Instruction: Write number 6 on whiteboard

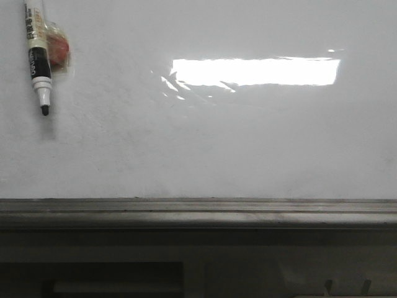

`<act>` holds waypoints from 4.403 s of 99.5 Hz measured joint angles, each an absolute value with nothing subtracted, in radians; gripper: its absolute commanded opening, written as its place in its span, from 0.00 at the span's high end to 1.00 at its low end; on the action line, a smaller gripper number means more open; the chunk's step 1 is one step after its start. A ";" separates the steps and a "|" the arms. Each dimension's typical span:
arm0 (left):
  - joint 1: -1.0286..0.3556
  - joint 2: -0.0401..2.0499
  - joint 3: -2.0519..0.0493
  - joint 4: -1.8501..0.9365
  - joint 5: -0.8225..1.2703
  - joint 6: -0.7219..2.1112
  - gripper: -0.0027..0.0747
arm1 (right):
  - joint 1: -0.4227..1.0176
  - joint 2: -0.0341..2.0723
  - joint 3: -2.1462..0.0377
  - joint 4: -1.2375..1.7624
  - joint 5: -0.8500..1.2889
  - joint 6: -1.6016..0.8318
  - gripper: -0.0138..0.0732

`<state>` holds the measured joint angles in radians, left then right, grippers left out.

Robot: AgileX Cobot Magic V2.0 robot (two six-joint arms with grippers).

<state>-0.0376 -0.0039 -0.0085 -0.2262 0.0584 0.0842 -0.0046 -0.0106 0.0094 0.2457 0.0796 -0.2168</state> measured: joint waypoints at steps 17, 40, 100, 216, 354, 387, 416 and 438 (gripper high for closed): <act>-0.038 -0.004 -0.009 -0.498 0.034 0.082 0.99 | -0.005 -0.011 0.009 0.539 0.051 -0.217 0.92; -0.038 -0.004 -0.018 -0.612 0.009 0.082 0.99 | -0.005 -0.011 -0.020 0.647 0.170 -0.215 0.91; -0.054 0.574 -0.528 -0.569 0.594 0.367 0.85 | -0.005 0.596 -0.509 0.500 0.596 -0.325 0.59; -0.251 1.062 -0.610 -1.335 0.551 1.124 0.99 | -0.005 0.653 -0.526 0.552 0.619 -0.384 0.31; -0.745 1.127 -0.826 -0.585 0.581 0.838 0.99 | 0.474 1.388 -1.125 0.930 1.012 -0.772 0.47; -0.747 1.129 -0.826 -0.583 0.580 0.838 0.99 | 0.498 1.404 -1.126 0.926 1.002 -0.801 0.92; -0.745 1.099 -0.826 -0.584 0.586 0.852 0.18 | 0.498 1.401 -1.126 0.927 0.995 -0.809 0.90; -0.640 0.942 -0.826 -0.596 0.584 0.816 0.30 | 0.498 1.281 -1.014 0.927 0.853 -0.826 0.90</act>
